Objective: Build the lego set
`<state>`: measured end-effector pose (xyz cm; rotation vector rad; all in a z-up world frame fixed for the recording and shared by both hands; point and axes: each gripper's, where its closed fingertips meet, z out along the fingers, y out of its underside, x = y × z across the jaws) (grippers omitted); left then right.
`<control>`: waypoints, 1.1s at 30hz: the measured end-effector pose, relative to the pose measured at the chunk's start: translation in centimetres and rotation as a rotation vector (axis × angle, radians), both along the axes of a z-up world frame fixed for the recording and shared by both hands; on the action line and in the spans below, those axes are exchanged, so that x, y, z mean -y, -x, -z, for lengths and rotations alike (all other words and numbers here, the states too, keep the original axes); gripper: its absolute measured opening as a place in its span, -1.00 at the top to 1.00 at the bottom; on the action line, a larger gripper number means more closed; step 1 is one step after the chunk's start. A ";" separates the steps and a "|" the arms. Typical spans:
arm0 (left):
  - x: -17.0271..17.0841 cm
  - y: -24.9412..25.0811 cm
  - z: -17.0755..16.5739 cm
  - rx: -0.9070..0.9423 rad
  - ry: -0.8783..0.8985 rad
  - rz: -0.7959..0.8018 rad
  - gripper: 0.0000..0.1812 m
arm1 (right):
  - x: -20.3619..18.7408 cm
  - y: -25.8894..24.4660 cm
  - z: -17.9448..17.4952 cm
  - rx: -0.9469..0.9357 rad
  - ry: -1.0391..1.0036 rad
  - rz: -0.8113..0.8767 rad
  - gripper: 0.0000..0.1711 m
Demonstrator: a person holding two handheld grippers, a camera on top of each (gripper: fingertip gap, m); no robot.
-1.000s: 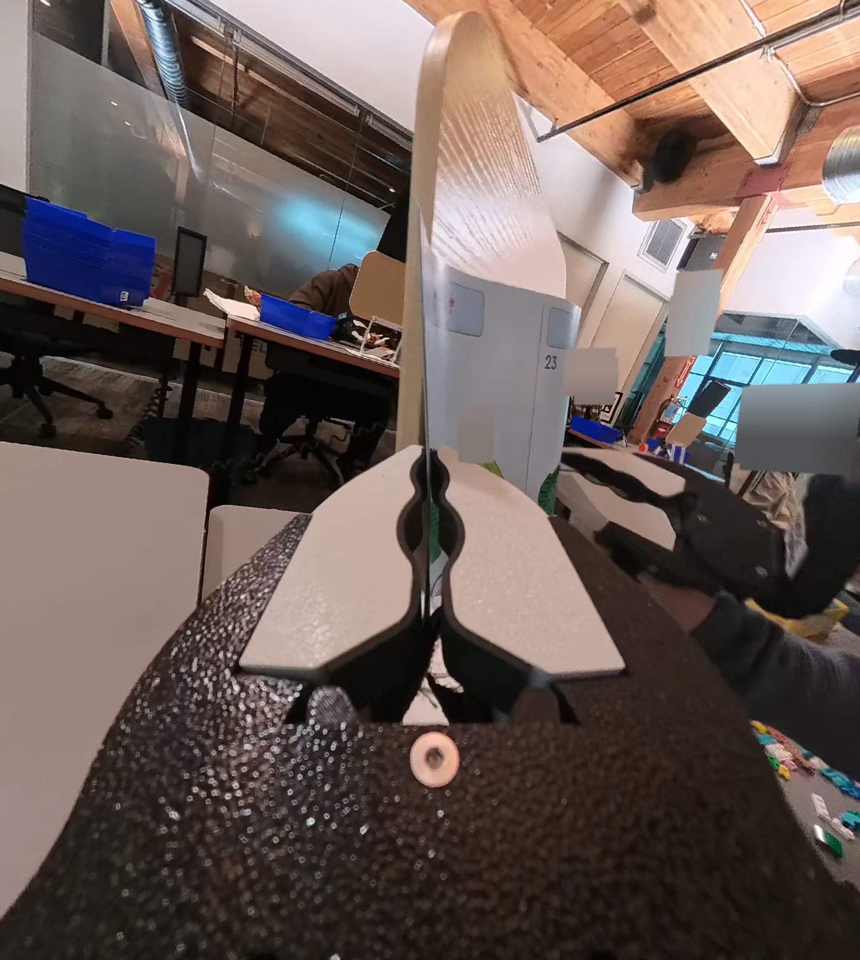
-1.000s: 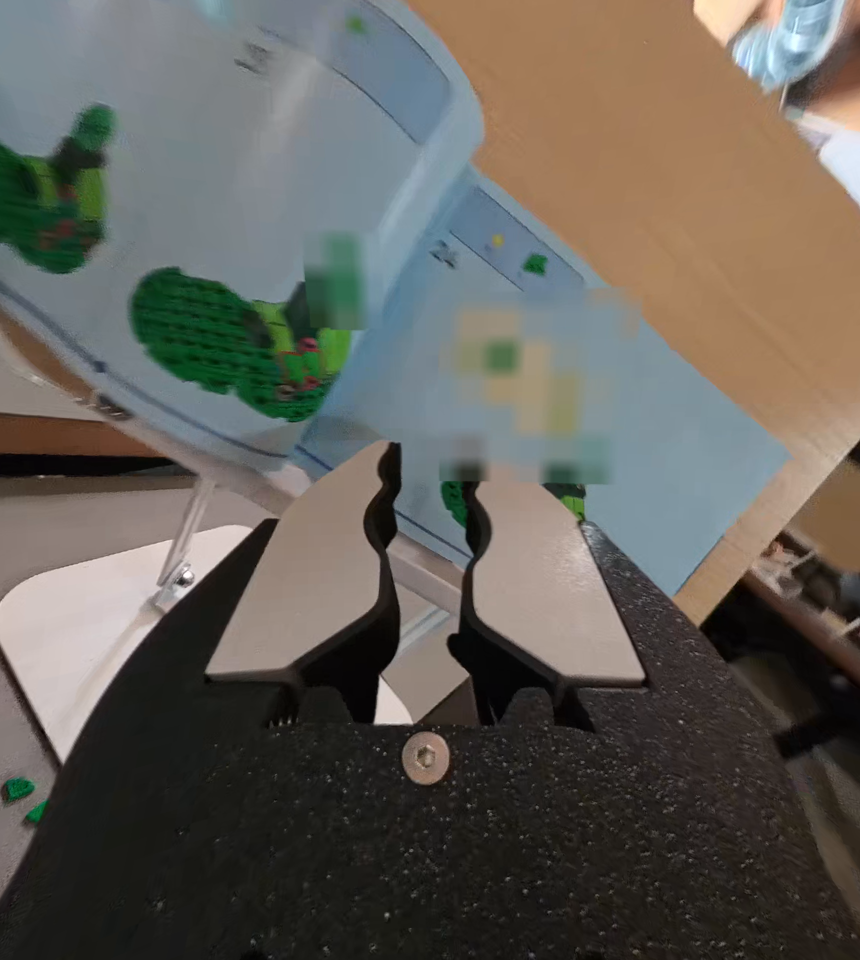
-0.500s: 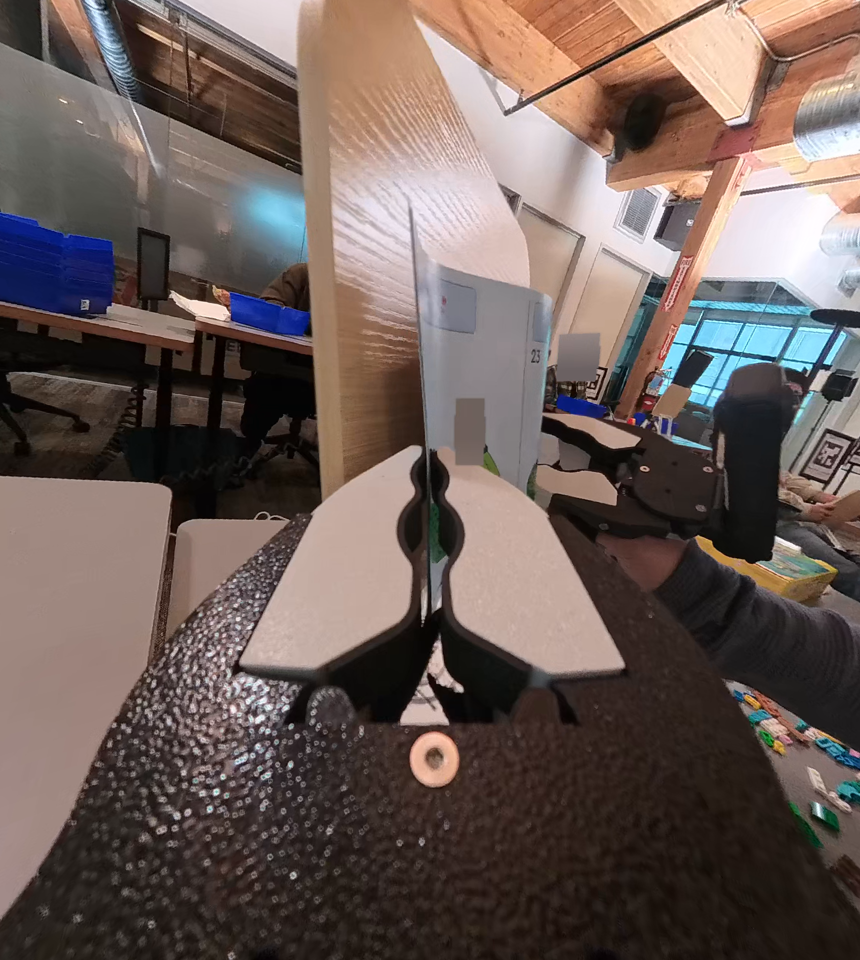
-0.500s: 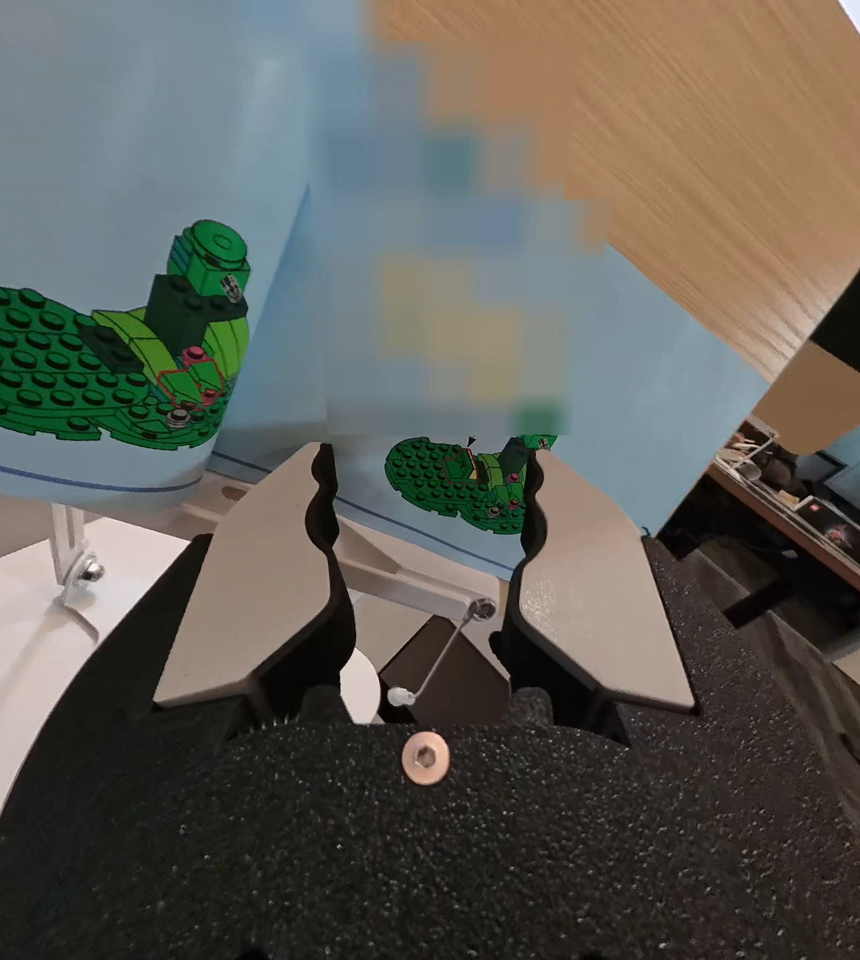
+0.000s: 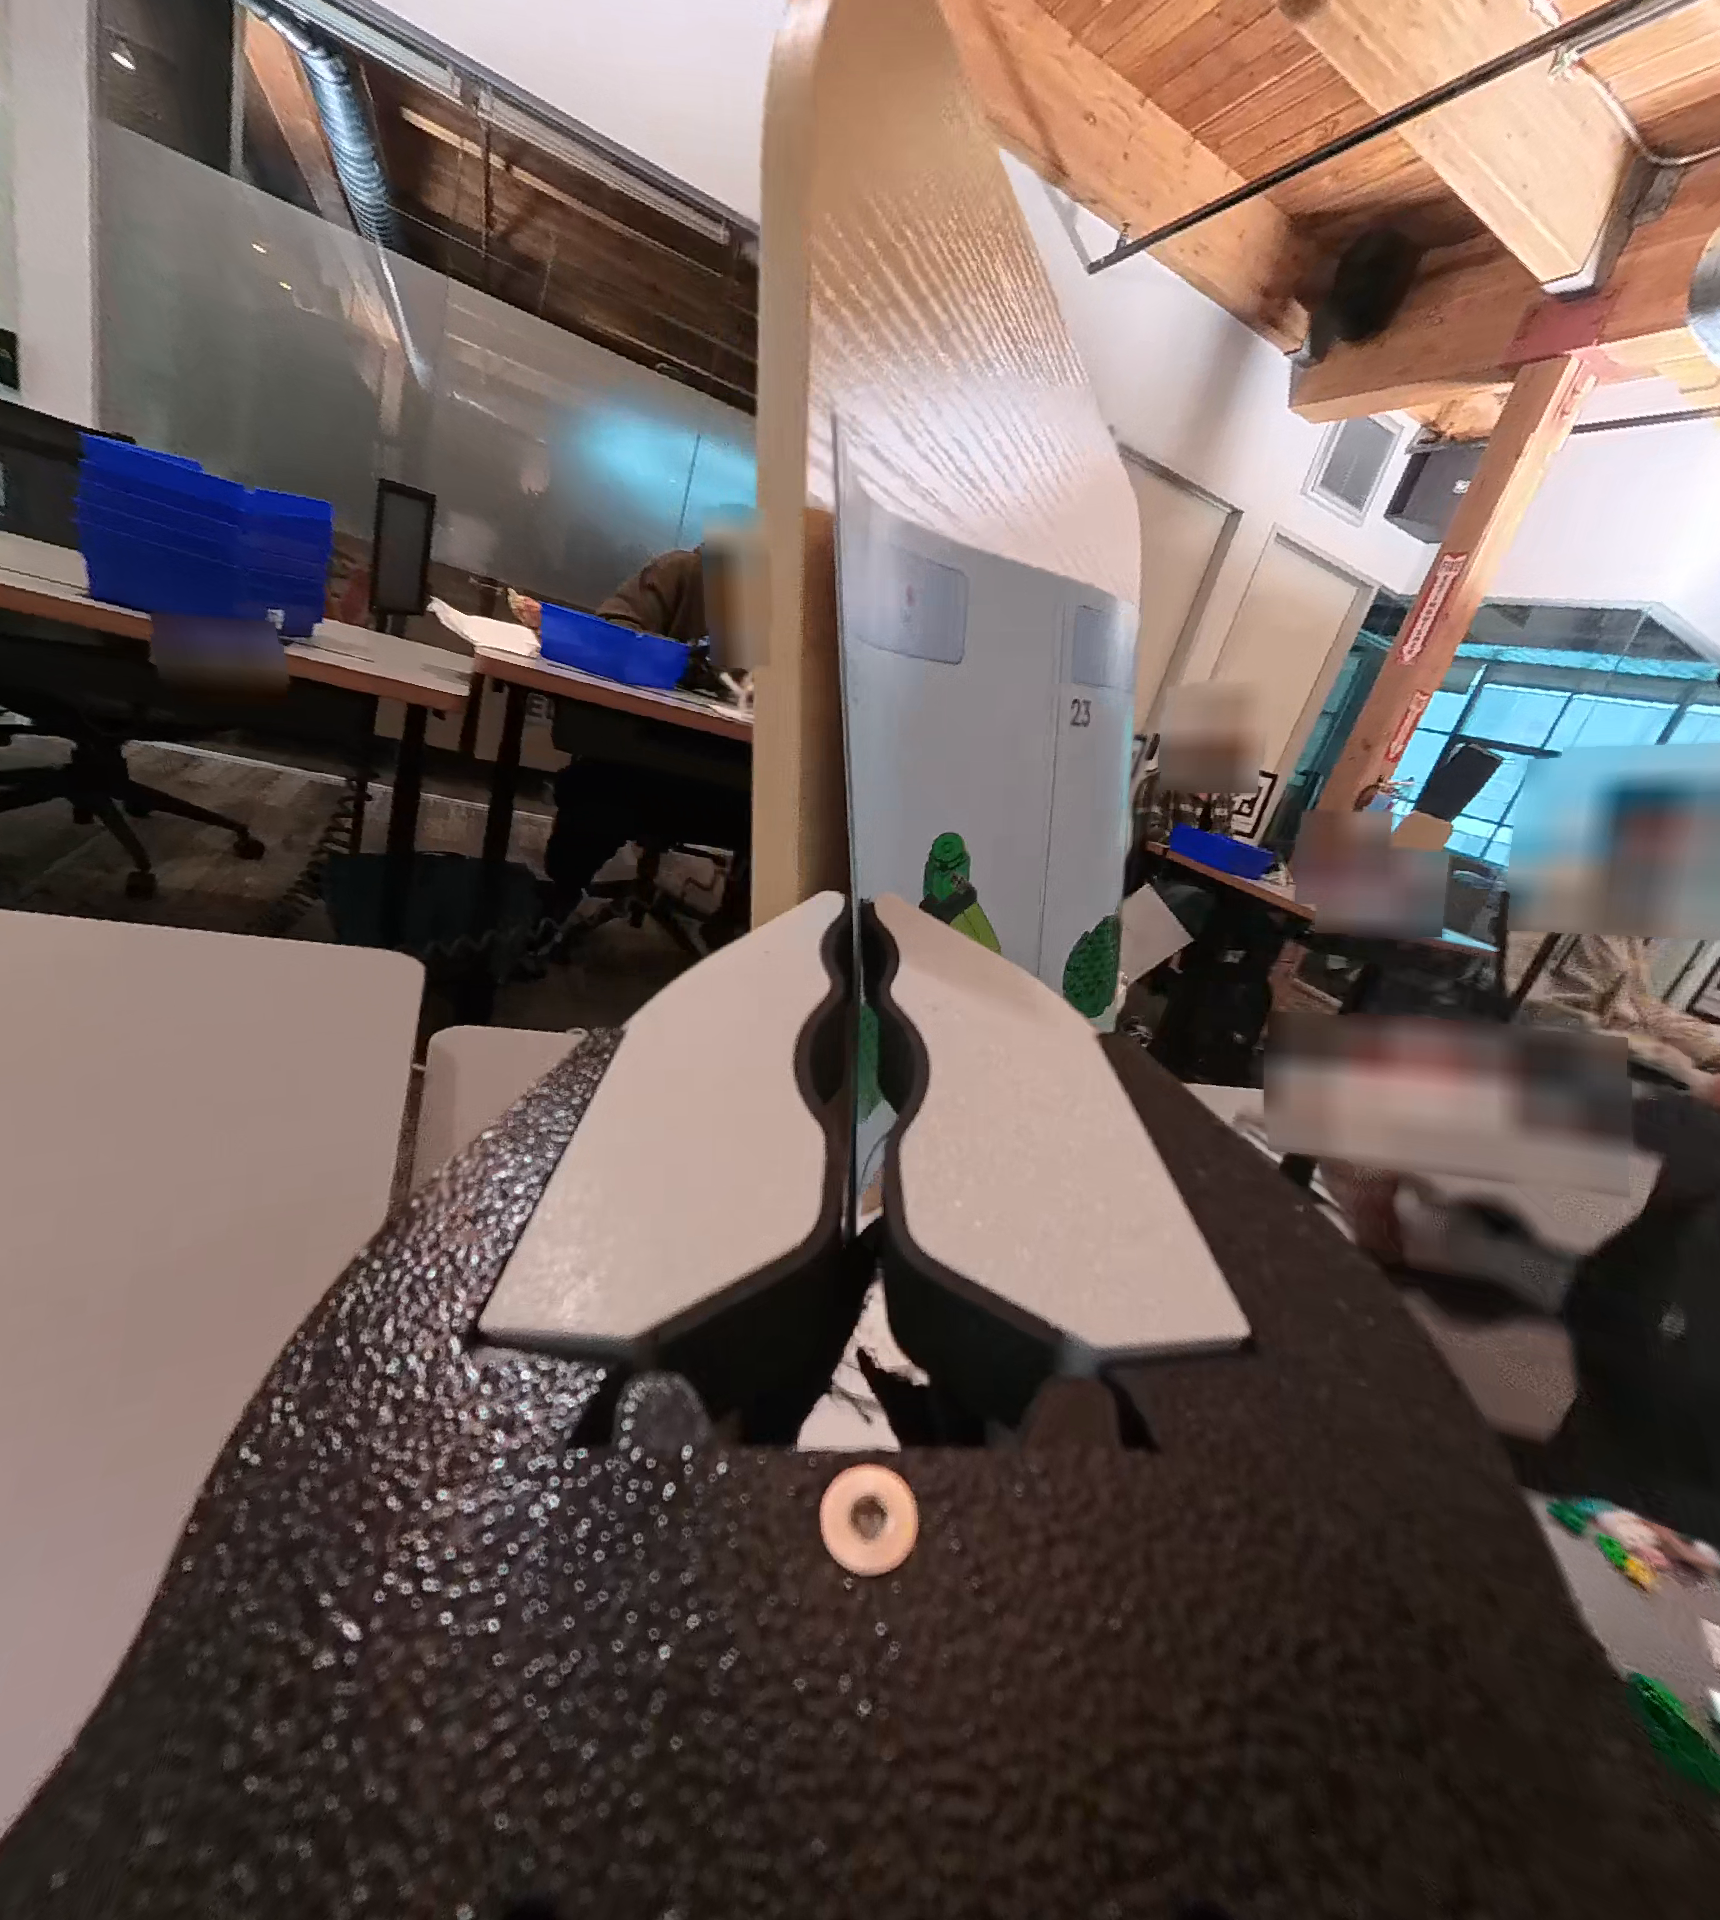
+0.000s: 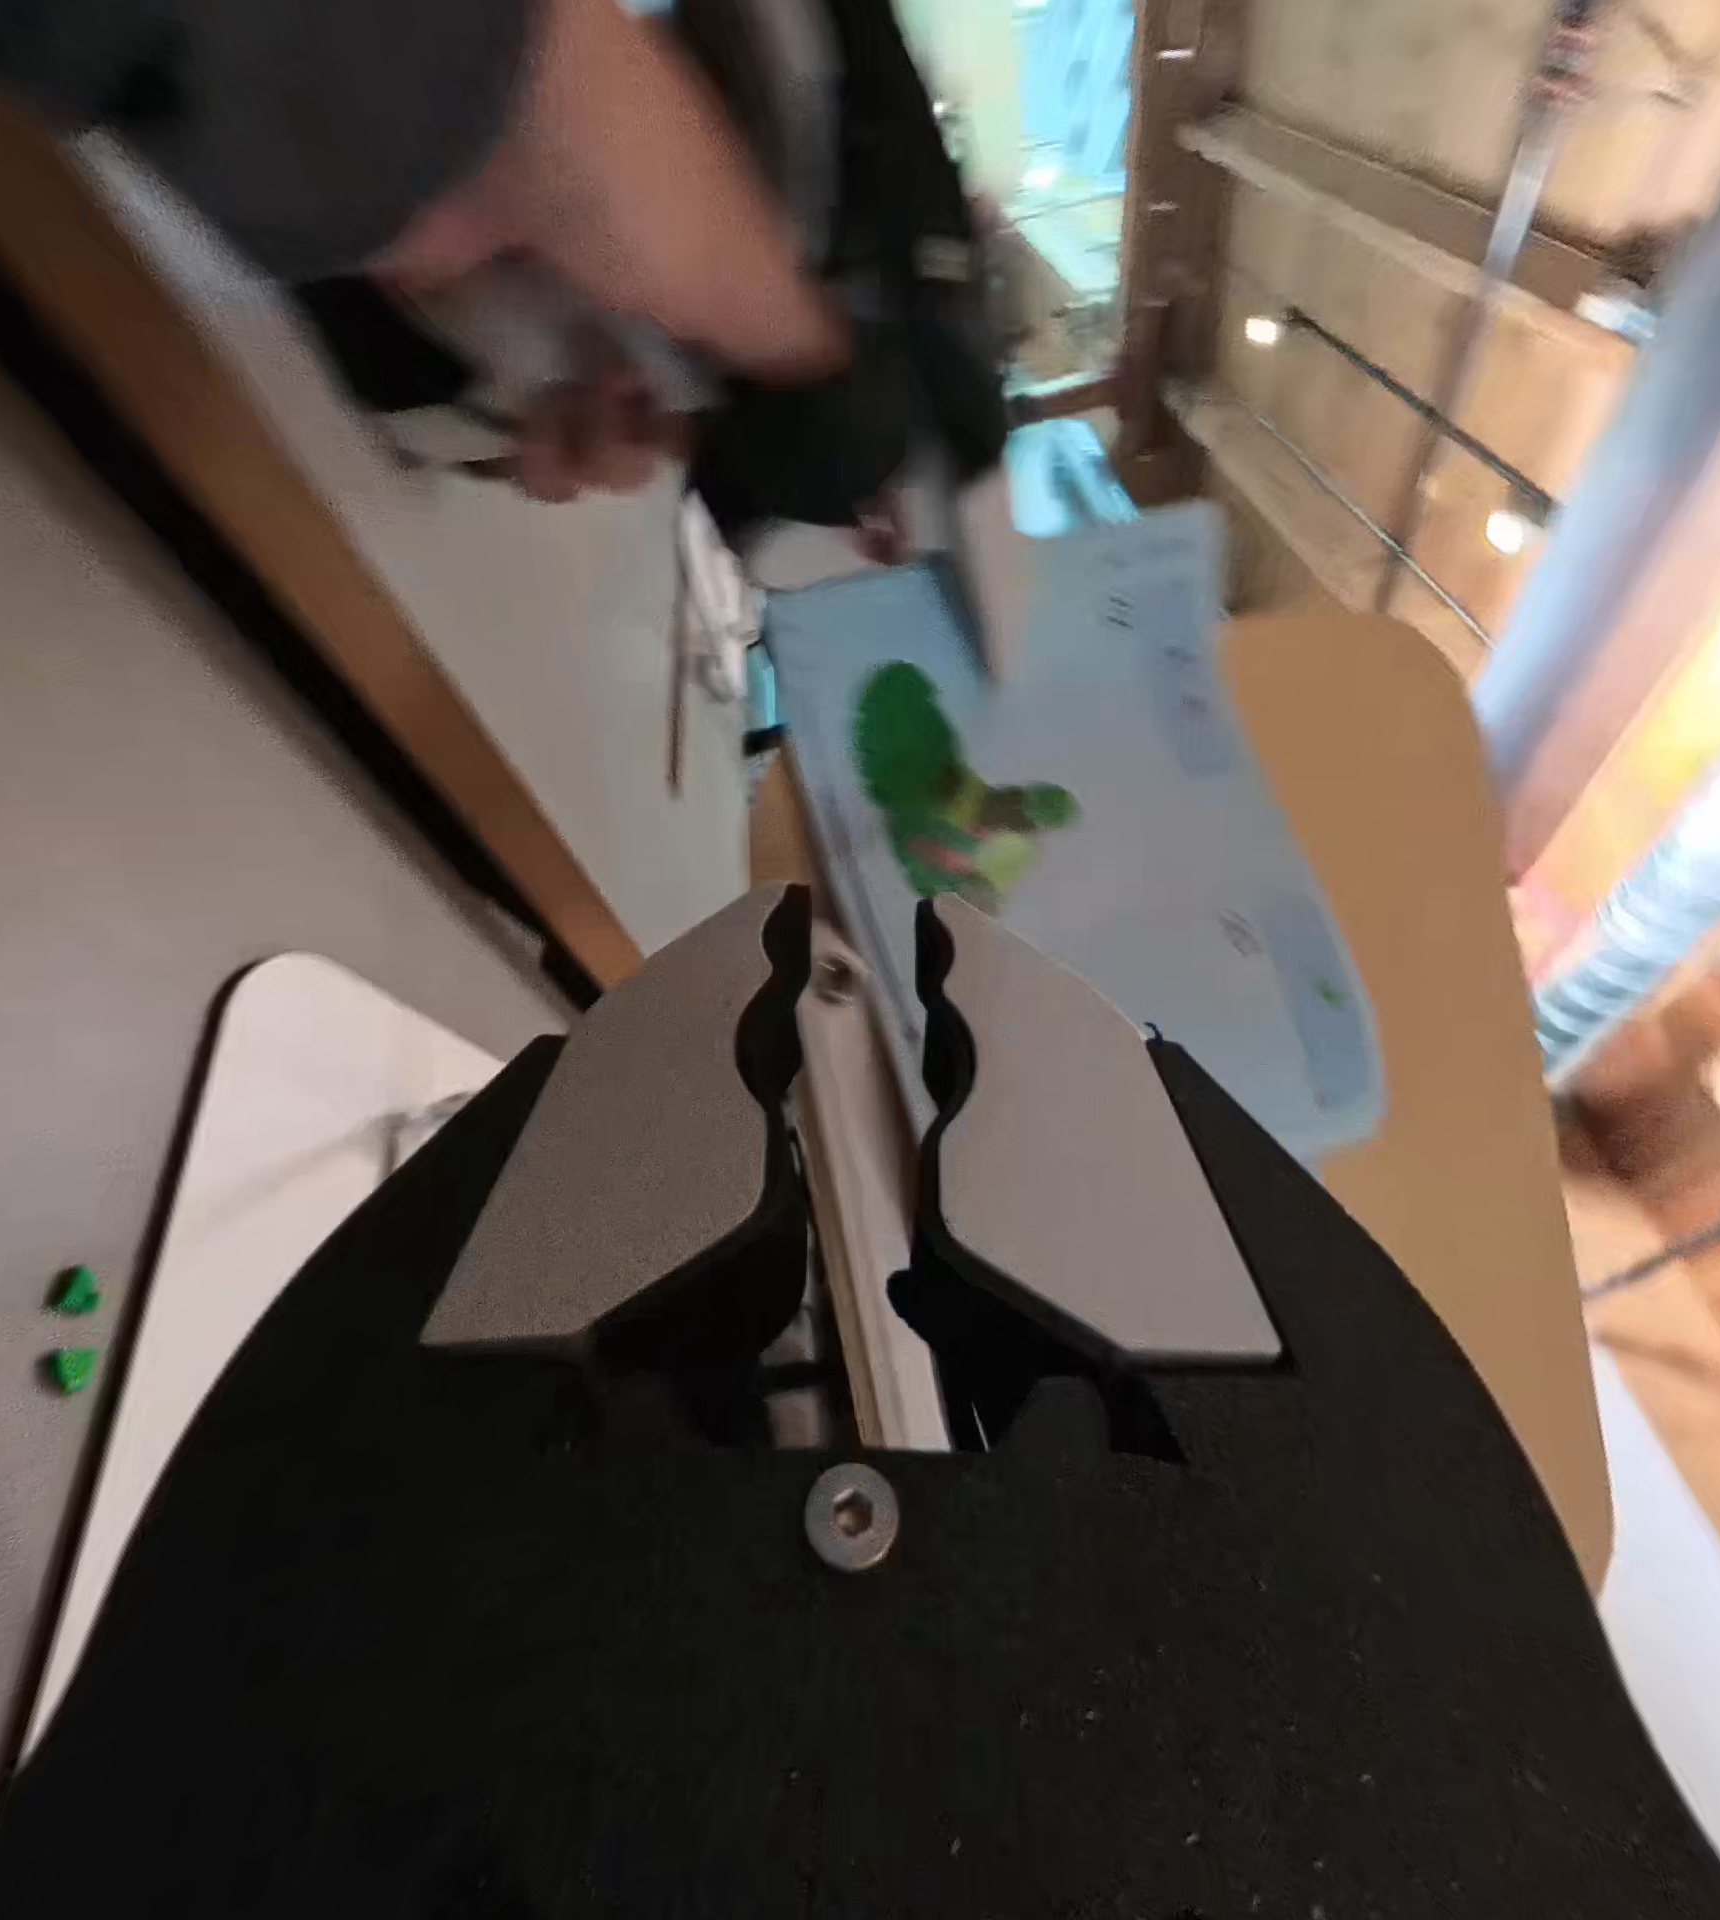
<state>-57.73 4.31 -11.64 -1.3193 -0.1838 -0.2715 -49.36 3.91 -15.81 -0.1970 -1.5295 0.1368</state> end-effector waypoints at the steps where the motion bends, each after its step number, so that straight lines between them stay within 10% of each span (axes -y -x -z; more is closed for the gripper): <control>1: 0.0 0.0 0.1 0.007 -0.001 0.012 1.00 | 0.6 0.9 1.3 0.054 -0.067 0.012 0.78; 13: 0.0 -0.3 0.2 -0.078 0.007 0.004 1.00 | -1.2 7.1 3.6 0.173 -0.306 0.294 0.70; 16: 0.1 -0.1 0.2 -0.085 0.007 -0.017 1.00 | -1.0 7.0 2.7 0.120 -0.296 0.287 1.00; 33: 0.6 0.3 -0.6 -0.089 0.021 -0.070 1.00 | -0.5 6.8 2.4 0.043 -0.217 0.180 0.99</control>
